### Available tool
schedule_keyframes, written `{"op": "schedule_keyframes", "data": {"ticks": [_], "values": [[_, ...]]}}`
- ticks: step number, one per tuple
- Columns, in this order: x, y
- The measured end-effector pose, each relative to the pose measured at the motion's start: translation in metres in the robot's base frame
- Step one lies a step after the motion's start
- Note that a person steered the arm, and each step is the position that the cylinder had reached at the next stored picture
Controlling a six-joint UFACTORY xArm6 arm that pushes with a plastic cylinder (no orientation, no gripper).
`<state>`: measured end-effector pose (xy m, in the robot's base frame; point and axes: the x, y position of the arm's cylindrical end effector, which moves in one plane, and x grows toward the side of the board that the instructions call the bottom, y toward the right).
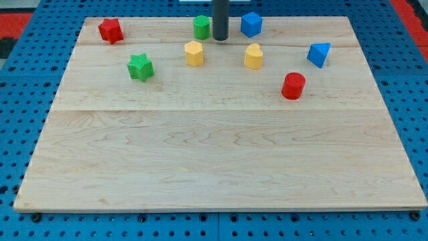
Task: Place your arm vertically above the yellow heart
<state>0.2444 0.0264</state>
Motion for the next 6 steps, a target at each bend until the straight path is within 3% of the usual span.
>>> {"op": "schedule_keyframes", "data": {"ticks": [2,4,5,6], "values": [[-0.052,0.008],[-0.040,0.105],[-0.035,0.089],[-0.051,0.033]]}}
